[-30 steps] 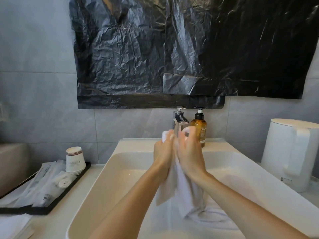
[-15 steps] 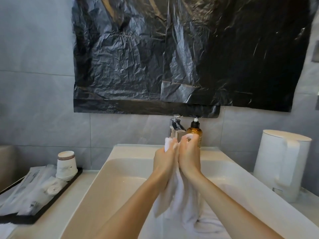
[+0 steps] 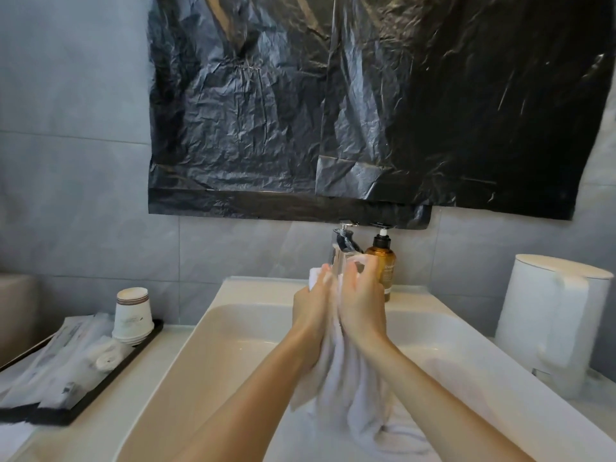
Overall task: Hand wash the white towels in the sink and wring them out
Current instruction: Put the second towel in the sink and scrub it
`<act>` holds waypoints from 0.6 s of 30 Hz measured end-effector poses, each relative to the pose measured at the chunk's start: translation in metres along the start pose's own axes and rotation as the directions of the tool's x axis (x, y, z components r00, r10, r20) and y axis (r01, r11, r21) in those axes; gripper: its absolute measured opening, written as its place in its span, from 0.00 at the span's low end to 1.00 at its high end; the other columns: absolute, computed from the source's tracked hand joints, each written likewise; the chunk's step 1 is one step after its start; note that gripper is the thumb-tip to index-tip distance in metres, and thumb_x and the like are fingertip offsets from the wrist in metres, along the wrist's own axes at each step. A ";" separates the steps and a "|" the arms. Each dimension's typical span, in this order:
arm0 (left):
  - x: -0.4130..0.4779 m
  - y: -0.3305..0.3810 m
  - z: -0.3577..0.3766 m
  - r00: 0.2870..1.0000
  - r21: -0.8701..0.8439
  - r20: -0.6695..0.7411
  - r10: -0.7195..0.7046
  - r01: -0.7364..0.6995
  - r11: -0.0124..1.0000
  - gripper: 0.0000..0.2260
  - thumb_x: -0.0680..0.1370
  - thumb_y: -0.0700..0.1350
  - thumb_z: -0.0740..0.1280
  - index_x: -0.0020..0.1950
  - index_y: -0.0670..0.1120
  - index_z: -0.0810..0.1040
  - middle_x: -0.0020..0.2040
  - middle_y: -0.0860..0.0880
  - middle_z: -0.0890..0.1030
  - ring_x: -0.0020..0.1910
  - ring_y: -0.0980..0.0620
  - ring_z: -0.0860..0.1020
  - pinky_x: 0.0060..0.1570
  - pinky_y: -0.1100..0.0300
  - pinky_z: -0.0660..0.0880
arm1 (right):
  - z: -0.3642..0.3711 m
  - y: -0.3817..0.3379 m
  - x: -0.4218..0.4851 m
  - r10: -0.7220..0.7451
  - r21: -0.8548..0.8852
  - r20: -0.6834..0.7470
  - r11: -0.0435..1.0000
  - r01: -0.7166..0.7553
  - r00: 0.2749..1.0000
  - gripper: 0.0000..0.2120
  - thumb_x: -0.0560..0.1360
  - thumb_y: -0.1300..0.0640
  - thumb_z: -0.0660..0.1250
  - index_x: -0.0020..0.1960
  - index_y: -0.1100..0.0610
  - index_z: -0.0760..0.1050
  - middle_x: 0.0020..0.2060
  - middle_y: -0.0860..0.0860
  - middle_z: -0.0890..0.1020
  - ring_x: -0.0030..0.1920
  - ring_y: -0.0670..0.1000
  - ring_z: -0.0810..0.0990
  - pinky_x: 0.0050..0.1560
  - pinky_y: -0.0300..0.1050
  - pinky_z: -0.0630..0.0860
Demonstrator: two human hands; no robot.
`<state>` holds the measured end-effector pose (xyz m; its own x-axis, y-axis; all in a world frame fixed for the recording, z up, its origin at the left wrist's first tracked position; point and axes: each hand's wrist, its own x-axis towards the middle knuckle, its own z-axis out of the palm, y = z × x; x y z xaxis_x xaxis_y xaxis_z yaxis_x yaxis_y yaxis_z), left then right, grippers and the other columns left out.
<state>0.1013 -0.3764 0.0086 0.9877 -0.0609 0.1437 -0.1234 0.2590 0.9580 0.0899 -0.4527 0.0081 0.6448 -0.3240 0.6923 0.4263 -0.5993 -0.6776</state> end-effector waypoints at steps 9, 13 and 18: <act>-0.004 -0.002 0.002 0.998 0.095 0.059 0.028 -0.034 0.995 0.14 0.82 0.54 0.60 0.42 0.49 0.76 0.35 0.48 0.80 0.37 0.51 0.79 0.38 0.62 0.73 | -0.004 0.004 0.003 -0.011 -0.026 -0.037 1.000 0.010 0.999 0.07 0.83 0.51 0.53 0.54 0.51 0.68 0.38 0.46 0.77 0.44 0.56 0.80 0.38 0.49 0.73; 0.000 0.001 -0.002 0.999 0.124 -0.015 0.030 -0.028 0.992 0.12 0.82 0.50 0.60 0.45 0.45 0.75 0.31 0.50 0.77 0.31 0.55 0.75 0.28 0.66 0.69 | 0.004 0.004 -0.017 -0.197 -0.095 0.096 0.974 0.206 0.976 0.11 0.81 0.47 0.51 0.56 0.50 0.68 0.41 0.54 0.82 0.43 0.59 0.81 0.39 0.54 0.77; -0.008 0.001 0.004 0.999 0.071 0.019 0.042 -0.043 0.997 0.15 0.82 0.56 0.60 0.42 0.48 0.77 0.35 0.48 0.81 0.37 0.51 0.80 0.37 0.60 0.74 | -0.005 0.009 -0.006 -0.082 -0.078 0.017 0.994 0.083 0.997 0.06 0.83 0.48 0.52 0.49 0.44 0.65 0.38 0.48 0.79 0.39 0.53 0.79 0.34 0.45 0.73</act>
<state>0.0926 -0.3795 0.0098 0.9797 -0.0683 0.1886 -0.1726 0.1924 0.9660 0.0868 -0.4593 -0.0008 0.6187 -0.2614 0.7409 0.4276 -0.6791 -0.5966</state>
